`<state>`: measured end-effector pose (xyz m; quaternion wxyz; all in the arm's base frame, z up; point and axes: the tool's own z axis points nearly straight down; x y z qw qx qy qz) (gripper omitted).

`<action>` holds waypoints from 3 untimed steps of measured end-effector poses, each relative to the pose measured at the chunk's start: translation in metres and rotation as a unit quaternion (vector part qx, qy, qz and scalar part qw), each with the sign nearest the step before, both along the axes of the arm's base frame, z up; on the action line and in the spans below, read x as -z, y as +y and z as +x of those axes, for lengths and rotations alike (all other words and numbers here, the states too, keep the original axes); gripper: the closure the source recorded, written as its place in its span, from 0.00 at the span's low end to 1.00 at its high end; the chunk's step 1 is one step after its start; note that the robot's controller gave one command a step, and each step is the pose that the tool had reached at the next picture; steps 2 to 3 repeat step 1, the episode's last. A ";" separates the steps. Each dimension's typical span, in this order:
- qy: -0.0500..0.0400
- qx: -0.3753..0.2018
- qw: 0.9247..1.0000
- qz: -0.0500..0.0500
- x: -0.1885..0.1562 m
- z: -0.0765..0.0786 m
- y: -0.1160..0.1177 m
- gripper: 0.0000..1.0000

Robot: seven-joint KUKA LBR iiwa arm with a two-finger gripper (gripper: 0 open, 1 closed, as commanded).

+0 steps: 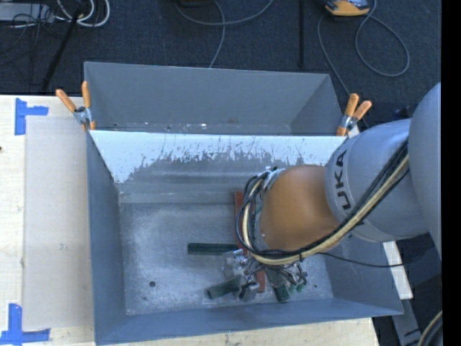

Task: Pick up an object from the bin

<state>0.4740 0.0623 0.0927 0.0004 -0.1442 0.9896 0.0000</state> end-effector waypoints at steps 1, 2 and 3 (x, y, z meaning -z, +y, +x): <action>-0.003 0.002 1.000 0.000 -0.092 0.002 0.001 1.00; -0.003 0.002 1.000 0.000 -0.092 0.002 0.001 1.00; -0.003 0.002 1.000 0.000 -0.092 0.002 0.001 1.00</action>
Offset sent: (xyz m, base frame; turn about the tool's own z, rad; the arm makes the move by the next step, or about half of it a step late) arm 0.0001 -0.0001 0.0888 0.0000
